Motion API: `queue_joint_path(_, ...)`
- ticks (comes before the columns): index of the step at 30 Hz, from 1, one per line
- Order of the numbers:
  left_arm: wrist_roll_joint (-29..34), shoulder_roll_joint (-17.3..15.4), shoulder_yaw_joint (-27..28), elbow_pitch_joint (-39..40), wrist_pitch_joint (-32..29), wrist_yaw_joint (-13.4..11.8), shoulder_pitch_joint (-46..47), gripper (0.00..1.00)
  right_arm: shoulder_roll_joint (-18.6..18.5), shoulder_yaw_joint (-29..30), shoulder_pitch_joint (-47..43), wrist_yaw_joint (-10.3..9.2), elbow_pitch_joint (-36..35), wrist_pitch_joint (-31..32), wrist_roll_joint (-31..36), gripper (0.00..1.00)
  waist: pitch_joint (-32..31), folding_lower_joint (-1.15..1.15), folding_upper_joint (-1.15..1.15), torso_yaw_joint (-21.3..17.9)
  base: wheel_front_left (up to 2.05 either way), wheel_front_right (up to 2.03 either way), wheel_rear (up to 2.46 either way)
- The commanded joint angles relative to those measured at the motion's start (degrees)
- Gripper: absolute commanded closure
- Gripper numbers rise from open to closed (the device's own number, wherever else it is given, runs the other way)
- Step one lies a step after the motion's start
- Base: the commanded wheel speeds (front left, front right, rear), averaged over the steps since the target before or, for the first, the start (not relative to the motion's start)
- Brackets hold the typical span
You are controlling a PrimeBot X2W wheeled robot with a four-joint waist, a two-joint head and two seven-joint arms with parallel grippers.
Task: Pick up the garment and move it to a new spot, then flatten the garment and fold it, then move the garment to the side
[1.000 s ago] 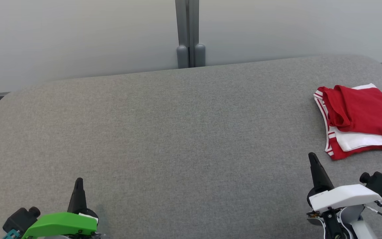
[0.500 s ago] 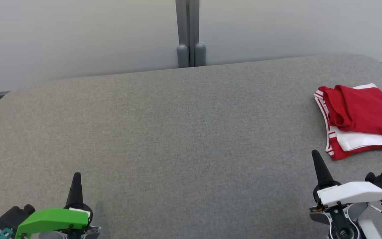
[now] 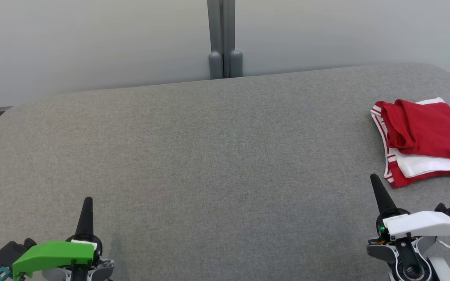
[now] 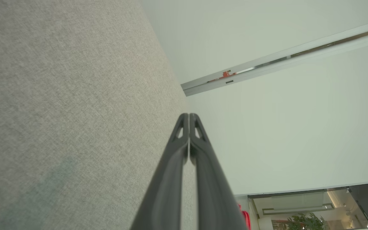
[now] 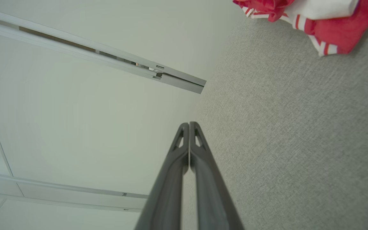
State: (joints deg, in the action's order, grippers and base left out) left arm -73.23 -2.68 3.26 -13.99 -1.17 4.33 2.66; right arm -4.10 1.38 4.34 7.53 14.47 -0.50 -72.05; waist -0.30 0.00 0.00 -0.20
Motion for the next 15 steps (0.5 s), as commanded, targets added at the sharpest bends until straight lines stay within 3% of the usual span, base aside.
queue_joint_path(1, -1.44, -0.26, 0.36, 0.27, -0.29, 0.54, 1.46, 1.00, -0.22, 0.33, 1.15, -0.04, -0.63, 0.47, -1.51, 1.00, 0.01, 0.00, 0.00, 0.01, 0.00, 0.00, 0.00)
queue_joint_path(15, -7.64, -0.29, 1.48, 0.17, -2.12, 1.50, 2.32, 1.00, -0.13, 1.48, 1.38, -0.04, -0.68, 2.33, -8.50, 1.00, 0.15, 0.00, 0.00, 0.07, 0.00, 0.00, 0.00)
